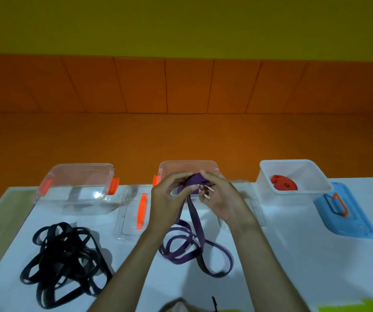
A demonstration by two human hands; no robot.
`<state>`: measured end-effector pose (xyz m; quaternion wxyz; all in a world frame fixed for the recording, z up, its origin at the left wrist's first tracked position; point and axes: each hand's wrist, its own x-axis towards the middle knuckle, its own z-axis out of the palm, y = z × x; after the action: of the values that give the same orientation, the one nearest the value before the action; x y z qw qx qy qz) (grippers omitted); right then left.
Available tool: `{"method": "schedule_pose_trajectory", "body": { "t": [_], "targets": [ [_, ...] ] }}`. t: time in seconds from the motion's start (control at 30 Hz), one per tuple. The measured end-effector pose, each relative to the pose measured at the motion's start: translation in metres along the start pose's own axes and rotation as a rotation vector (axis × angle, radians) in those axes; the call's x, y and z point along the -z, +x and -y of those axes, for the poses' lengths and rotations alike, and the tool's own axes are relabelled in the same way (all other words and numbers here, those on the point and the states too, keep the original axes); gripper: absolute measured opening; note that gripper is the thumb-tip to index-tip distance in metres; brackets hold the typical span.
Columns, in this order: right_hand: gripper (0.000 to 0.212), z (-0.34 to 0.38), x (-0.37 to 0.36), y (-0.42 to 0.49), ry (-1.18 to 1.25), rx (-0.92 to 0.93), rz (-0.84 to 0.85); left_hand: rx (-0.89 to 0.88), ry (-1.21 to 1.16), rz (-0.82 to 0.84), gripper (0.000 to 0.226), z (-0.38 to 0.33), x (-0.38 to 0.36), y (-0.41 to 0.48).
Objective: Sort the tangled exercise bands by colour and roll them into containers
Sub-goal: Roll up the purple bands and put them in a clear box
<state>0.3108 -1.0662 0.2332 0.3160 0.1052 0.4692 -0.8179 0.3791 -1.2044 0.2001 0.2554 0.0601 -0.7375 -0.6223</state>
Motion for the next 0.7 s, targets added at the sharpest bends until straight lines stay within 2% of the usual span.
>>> {"method": "schedule_pose_trajectory", "body": {
  "t": [0.1,0.17,0.23,0.33,0.5,0.7],
  "targets": [
    [0.007,-0.005,0.006,0.000,0.244,-0.130,0.020,0.030,-0.077,-0.008,0.022,-0.002,-0.004,0.003],
    [0.015,-0.007,0.010,0.002,0.296,-0.151,0.036,0.072,-0.137,-0.029,0.017,-0.002,-0.009,0.003],
    [0.024,-0.007,0.013,0.005,0.272,-0.163,0.057,0.111,-0.192,-0.071,0.014,-0.003,-0.015,0.002],
    [0.023,-0.009,0.016,0.010,0.197,-0.176,0.062,0.126,-0.225,-0.115,0.015,-0.004,-0.025,0.000],
    [0.045,-0.017,0.020,0.016,0.165,-0.161,0.045,0.153,-0.247,-0.172,0.019,-0.004,-0.040,-0.005],
    [0.030,-0.018,0.033,0.015,0.252,-0.135,0.007,0.115,-0.086,-0.049,0.034,0.008,-0.044,-0.005]
  ]
}}
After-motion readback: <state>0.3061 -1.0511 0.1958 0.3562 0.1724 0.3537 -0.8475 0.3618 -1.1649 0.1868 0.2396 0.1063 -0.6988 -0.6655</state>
